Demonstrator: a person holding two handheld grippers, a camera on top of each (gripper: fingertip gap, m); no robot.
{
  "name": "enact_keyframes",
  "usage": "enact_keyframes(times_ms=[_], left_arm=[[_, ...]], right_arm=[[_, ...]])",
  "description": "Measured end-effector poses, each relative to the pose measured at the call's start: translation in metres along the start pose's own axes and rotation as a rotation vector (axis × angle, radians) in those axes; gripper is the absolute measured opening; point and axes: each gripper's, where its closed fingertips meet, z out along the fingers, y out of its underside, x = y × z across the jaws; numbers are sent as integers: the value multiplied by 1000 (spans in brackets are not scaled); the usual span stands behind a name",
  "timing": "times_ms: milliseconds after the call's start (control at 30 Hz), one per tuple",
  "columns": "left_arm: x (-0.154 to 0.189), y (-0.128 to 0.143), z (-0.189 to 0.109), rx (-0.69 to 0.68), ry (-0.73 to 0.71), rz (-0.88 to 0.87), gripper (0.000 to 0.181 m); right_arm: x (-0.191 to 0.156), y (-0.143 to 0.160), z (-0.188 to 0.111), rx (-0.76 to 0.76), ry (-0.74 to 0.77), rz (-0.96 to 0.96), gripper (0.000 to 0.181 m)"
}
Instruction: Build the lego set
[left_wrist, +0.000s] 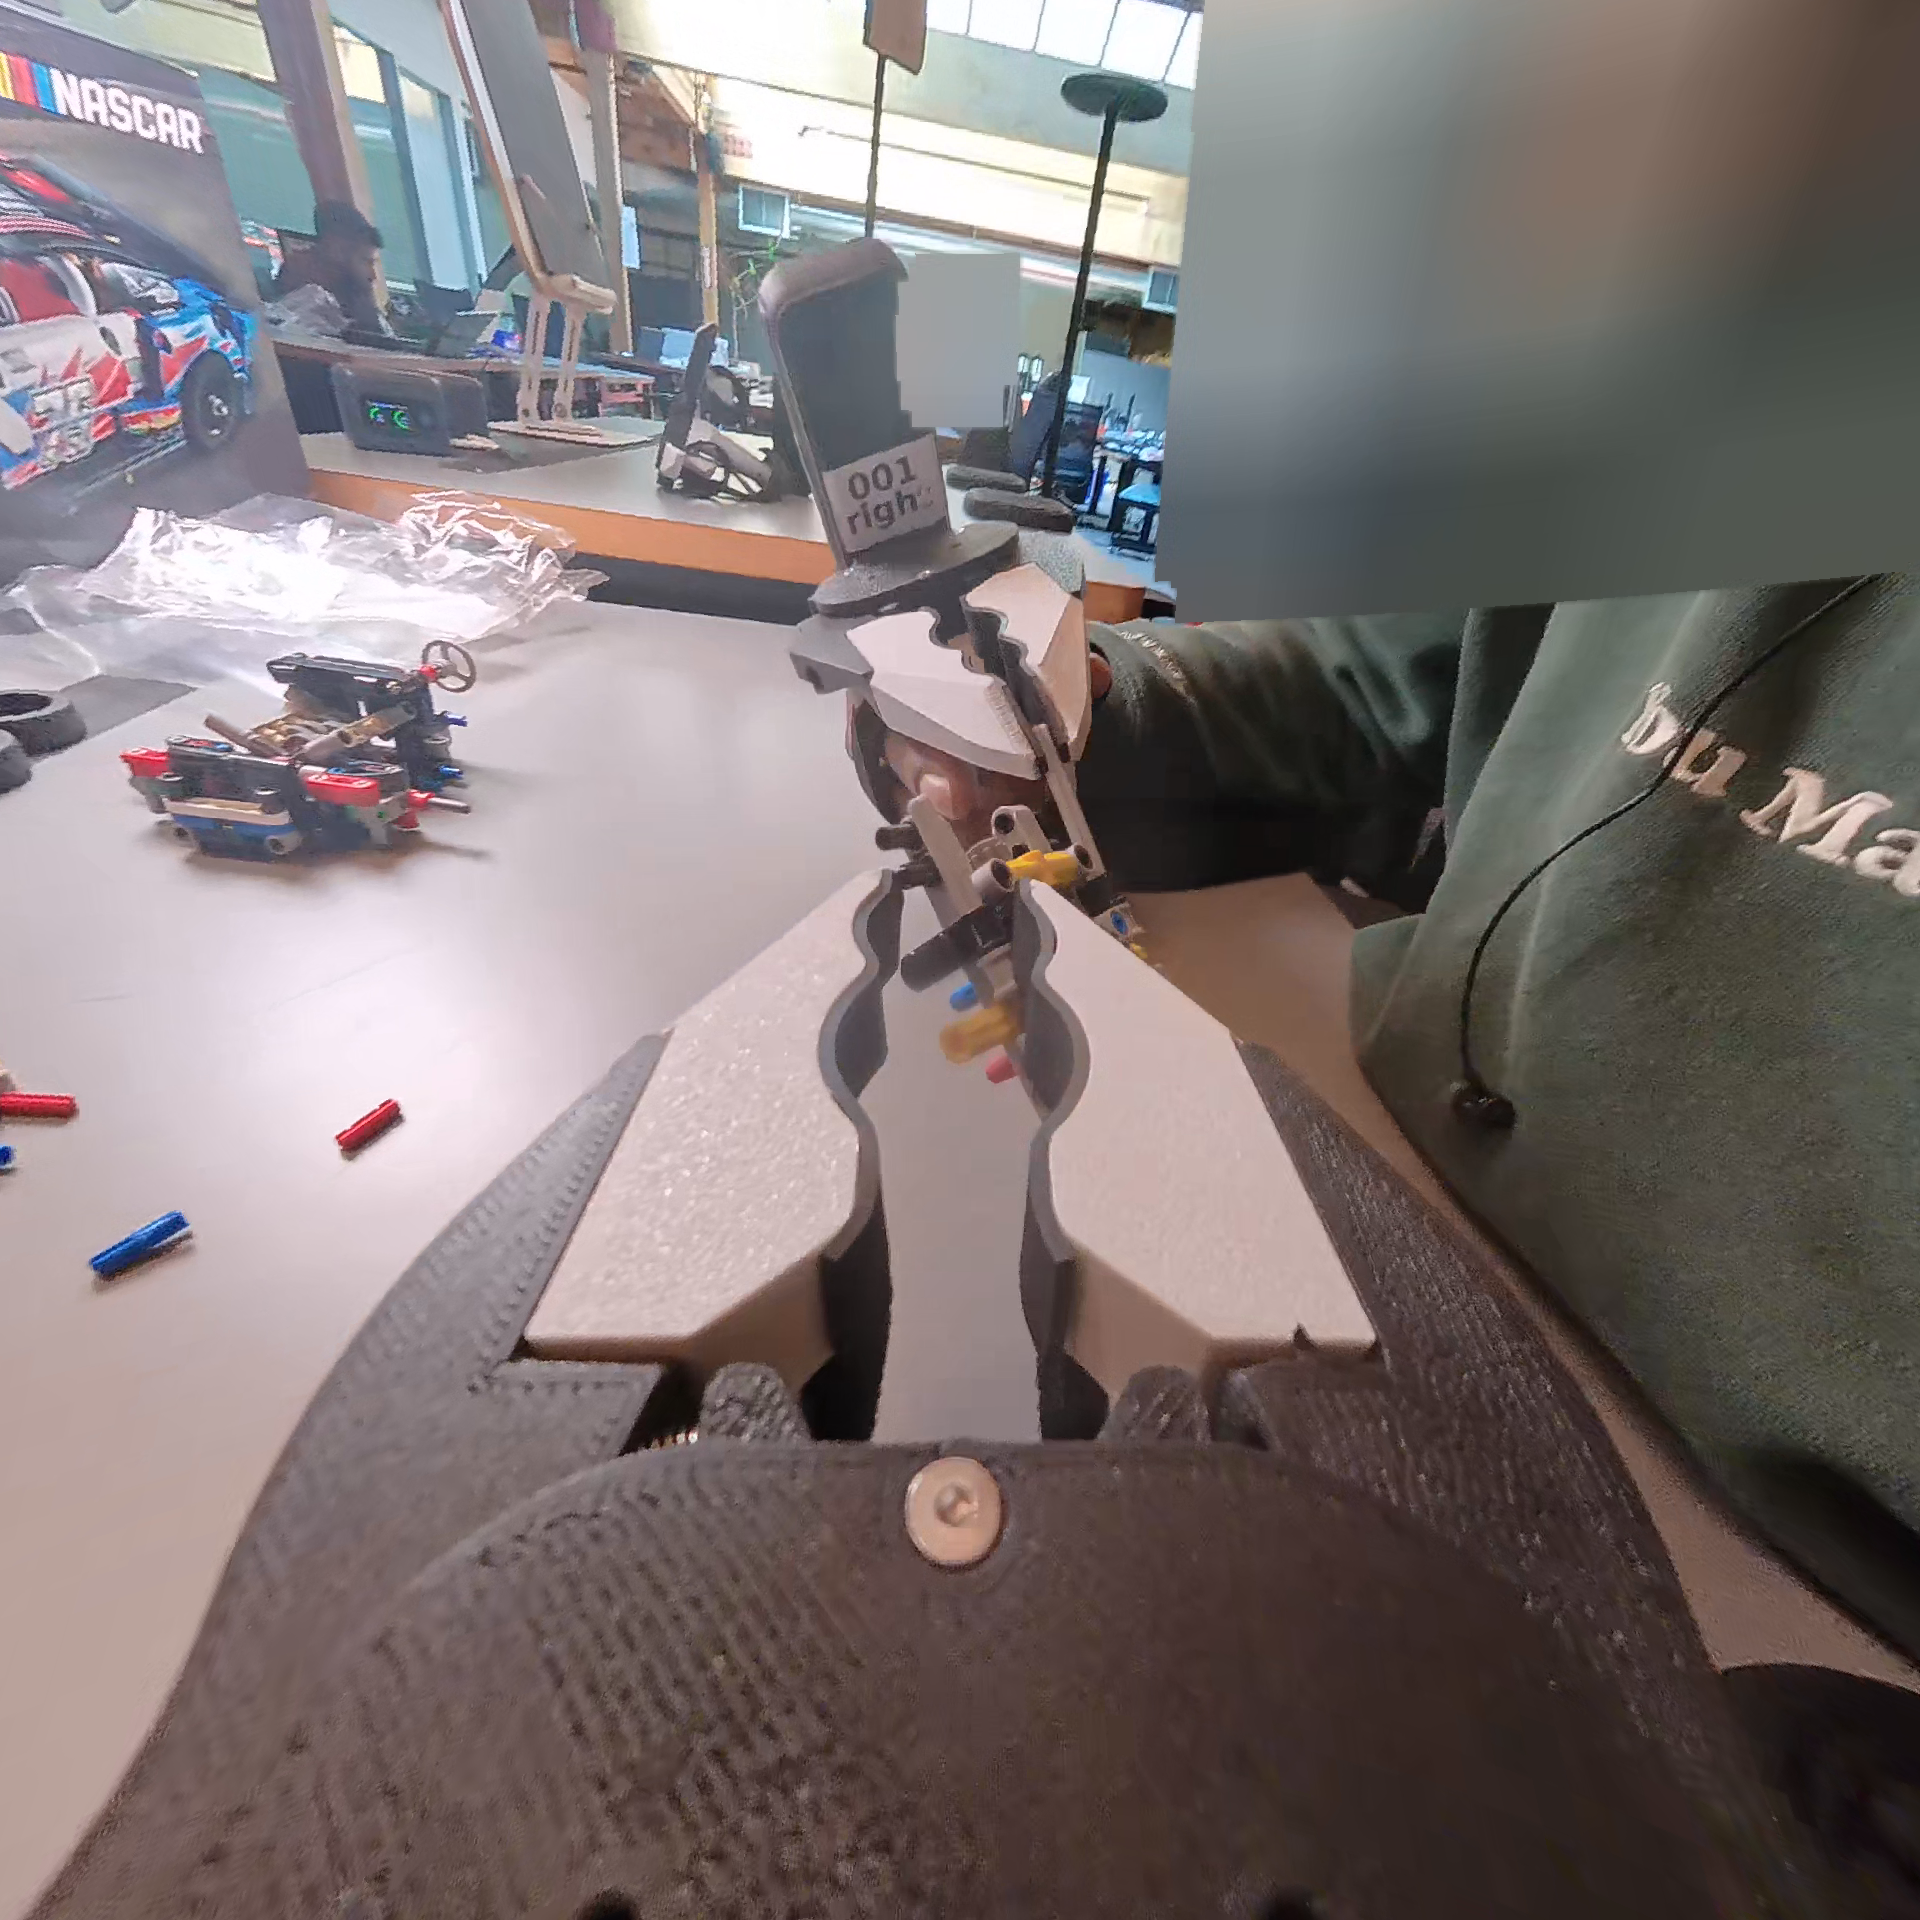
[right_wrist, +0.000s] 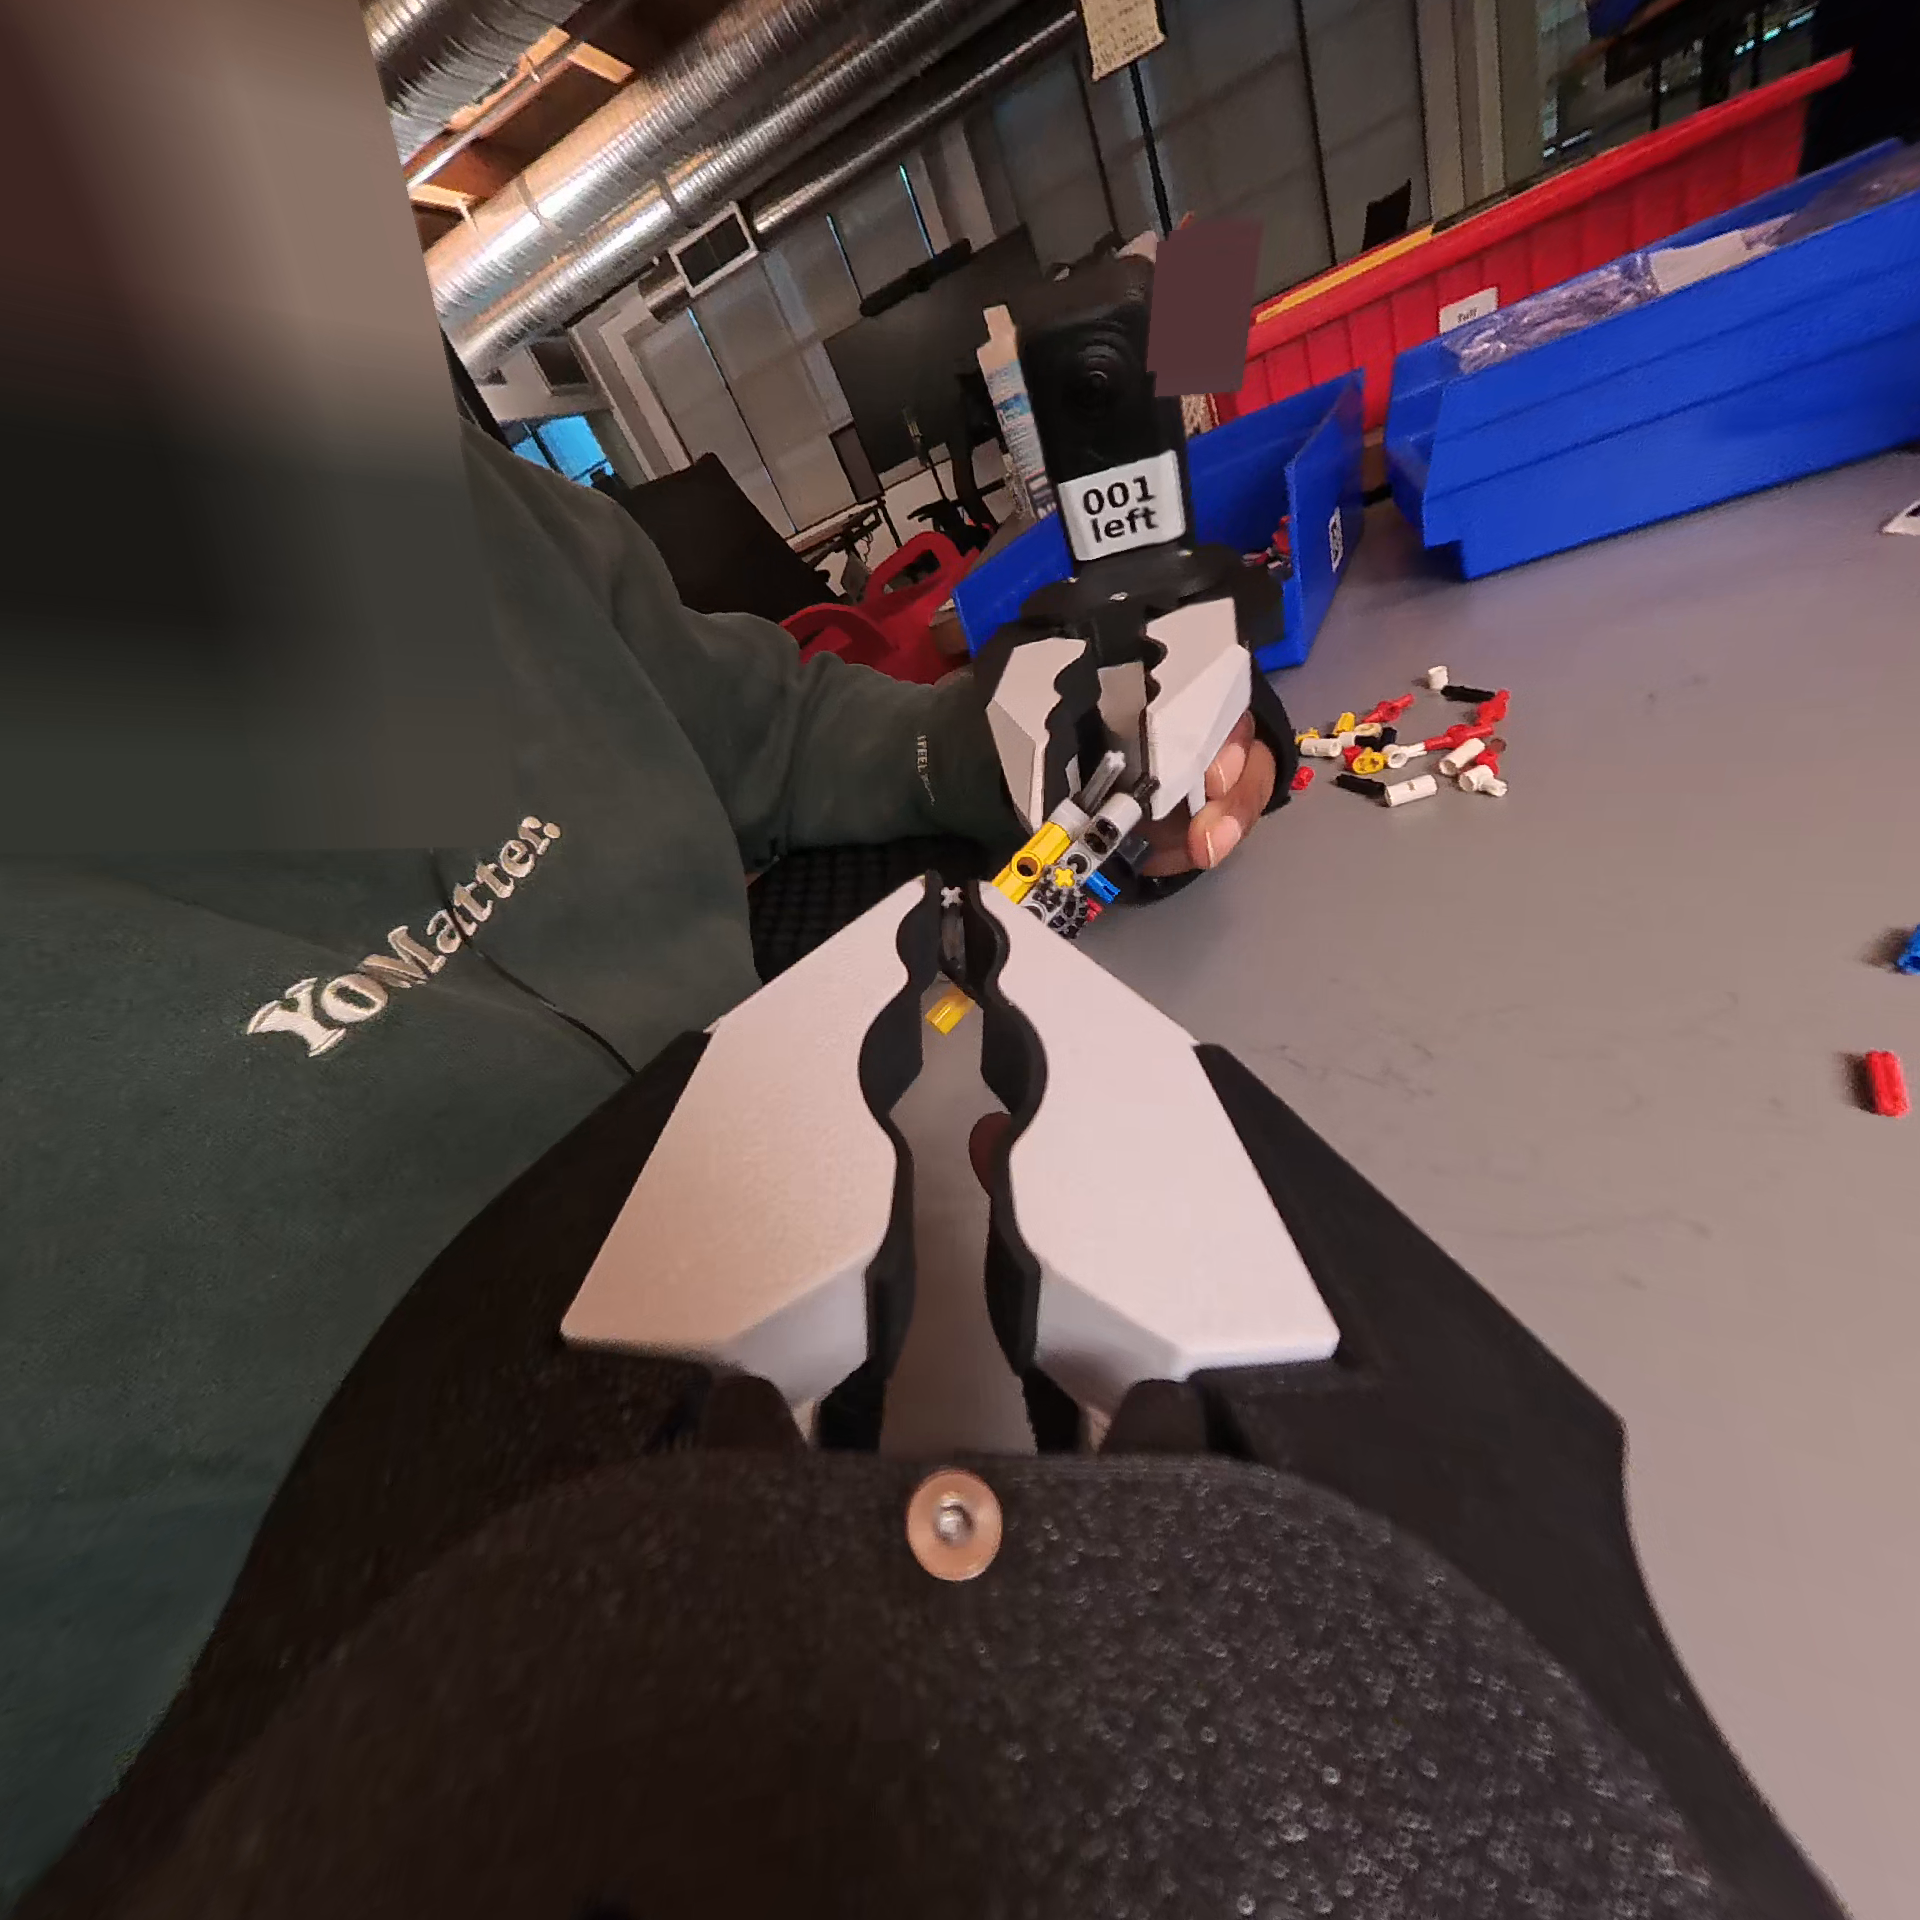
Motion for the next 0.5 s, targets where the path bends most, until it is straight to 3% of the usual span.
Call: enact_keyframes(times_ms=[500], left_arm=[[-5,-14,-2,106,15,-169,12]], right_arm=[[1,-11,2,72,42,-65,3]])
